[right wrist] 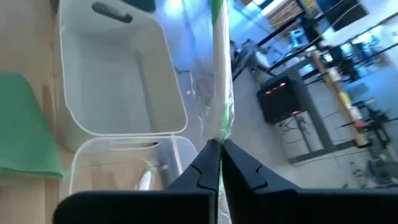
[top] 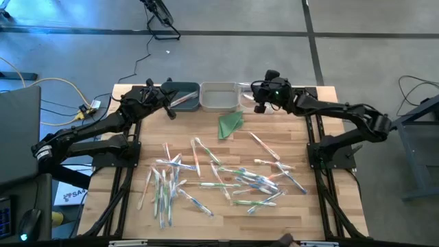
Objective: Pick & Place Toothbrushes
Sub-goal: Put the green toothbrush into the transparent bin
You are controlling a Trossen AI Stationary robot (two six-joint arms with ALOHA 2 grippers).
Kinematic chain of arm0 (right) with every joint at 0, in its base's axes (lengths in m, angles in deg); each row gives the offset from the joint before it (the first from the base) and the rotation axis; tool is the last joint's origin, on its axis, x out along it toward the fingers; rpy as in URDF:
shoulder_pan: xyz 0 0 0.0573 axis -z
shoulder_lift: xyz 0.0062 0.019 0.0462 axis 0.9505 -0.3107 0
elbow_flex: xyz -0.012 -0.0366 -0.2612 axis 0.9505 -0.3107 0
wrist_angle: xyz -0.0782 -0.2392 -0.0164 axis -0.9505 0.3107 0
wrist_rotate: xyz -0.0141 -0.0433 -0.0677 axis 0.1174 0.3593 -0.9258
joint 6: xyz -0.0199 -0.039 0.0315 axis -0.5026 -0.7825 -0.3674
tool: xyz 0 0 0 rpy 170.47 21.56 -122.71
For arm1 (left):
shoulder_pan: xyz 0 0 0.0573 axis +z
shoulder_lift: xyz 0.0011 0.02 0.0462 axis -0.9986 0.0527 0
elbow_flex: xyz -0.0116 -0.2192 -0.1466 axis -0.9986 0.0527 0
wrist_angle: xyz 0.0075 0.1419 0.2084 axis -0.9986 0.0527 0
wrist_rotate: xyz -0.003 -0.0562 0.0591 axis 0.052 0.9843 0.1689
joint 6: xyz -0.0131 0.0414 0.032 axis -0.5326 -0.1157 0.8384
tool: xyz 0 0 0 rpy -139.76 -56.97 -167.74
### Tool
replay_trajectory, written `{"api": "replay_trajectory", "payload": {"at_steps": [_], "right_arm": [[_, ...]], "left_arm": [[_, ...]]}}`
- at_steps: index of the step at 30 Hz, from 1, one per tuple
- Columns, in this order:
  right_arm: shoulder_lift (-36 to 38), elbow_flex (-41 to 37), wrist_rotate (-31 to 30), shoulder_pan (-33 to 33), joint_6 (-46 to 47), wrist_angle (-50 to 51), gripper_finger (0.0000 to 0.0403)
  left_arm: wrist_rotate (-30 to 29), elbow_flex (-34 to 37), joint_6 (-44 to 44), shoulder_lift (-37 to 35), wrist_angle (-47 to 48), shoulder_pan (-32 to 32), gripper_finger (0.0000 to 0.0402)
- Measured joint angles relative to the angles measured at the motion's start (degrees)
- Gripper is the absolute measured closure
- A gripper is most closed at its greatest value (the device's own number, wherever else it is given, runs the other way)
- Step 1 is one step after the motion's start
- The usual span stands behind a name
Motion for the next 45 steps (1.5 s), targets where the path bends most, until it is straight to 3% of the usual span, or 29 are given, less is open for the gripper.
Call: {"api": "replay_trajectory", "payload": {"at_steps": [10,13,17,36,45], "right_arm": [[-7.5,9.2,5.0,5.6,-1.9,16.6,0.0399],[-8.9,10.1,8.7,7.1,-3.1,21.8,0.0399],[-10.5,10.2,8.7,8.2,-4.5,24.6,0.0399],[-17.5,10.2,11.8,12.2,-4.6,26.0,0.0399],[-17.8,10.2,9.1,11.5,-3.3,22.7,0.0399]], "left_arm": [[0.0,0.0,1.4,0.0,0.0,0.0,0.0402],[0.0,0.0,2.7,0.0,0.0,0.0,0.0402],[0.0,0.0,3.9,0.0,-0.1,0.0,0.0402],[0.2,0.0,4.6,0.0,-0.5,0.0,0.0402],[0.2,0.0,4.6,0.0,-0.5,0.0,0.0402]]}}
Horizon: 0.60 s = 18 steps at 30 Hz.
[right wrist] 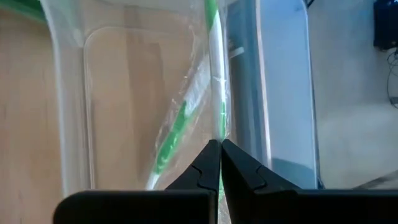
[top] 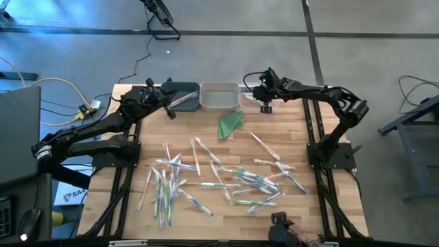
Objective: Pick & Place Toothbrushes
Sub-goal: Put the green toothbrush into the transparent bin
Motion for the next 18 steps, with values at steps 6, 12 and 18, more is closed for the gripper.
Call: {"api": "replay_trajectory", "payload": {"at_steps": [6,12,18], "right_arm": [[0.0,0.0,-0.7,-1.4,0.0,-0.3,0.0399],[0.0,0.0,-4.5,-1.8,0.0,-0.1,0.0359],[0.0,0.0,-5.5,-1.9,0.0,-0.7,0.0276]], "left_arm": [[0.0,0.0,0.0,0.0,0.0,0.0,0.0402],[0.0,0.0,0.0,0.0,0.0,0.0,0.0402],[-0.1,0.0,0.0,0.0,0.0,0.0,0.0402]]}}
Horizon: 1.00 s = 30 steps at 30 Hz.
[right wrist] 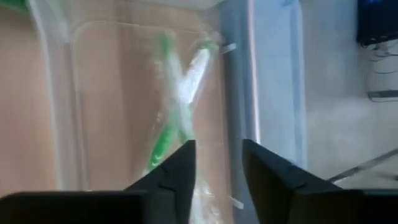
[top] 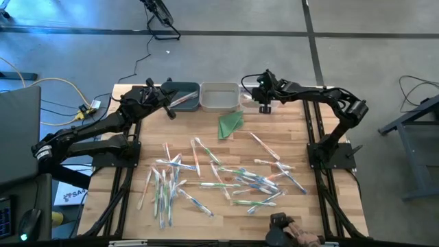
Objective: Pick & Place Toothbrushes
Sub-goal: Put the green toothbrush into the transparent bin, then put the orange toothbrush into the dark blue bin
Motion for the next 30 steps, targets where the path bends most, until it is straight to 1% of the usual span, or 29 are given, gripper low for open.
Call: {"api": "replay_trajectory", "payload": {"at_steps": [4,10,15,19,26,30], "right_arm": [[0.0,0.0,-4.3,-1.2,-0.7,-2.6,0.0249],[0.0,0.0,-10.8,-4.2,-1.4,-6.5,0.025],[0.0,0.0,-14.1,-7.3,-1.1,-8.5,0.0266],[0.0,0.0,-16.6,-9.1,1.4,-9.9,0.0284],[0.1,0.0,-14.7,-9.6,11.0,-10.7,0.0322],[0.1,0.0,-14.6,-9.9,16.0,-8.9,0.0348]], "left_arm": [[-0.1,0.0,0.0,0.0,0.0,0.0,0.0402],[-0.1,0.0,0.0,0.0,0.0,0.0,0.0402],[-0.1,0.0,0.0,0.0,0.0,0.0,0.0402],[-0.1,0.0,0.0,0.0,0.0,0.0,0.0402],[-0.1,0.0,0.0,0.0,0.0,0.0,0.0402],[-0.1,0.0,0.0,0.0,0.0,0.0,0.0402]]}}
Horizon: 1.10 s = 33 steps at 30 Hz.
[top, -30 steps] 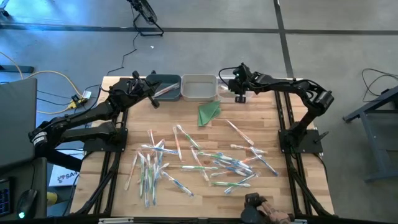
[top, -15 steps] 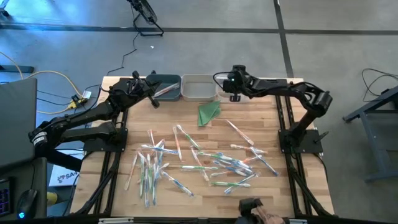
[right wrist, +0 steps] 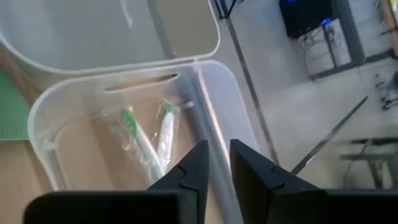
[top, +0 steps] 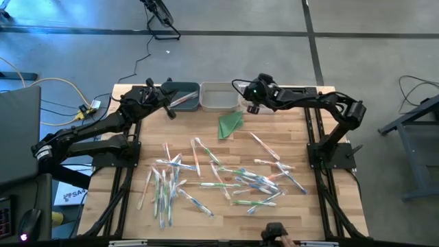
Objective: Pick & Place Toothbrushes
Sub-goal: Put the orange toothbrush into the dark blue bin
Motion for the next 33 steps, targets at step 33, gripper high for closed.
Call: {"api": "replay_trajectory", "payload": {"at_steps": [33], "right_arm": [[8.7,0.0,29.0,-7.8,30.5,29.0,0.04]], "left_arm": [[0.2,0.0,-11.5,0.0,7.1,0.0,0.0402]]}}
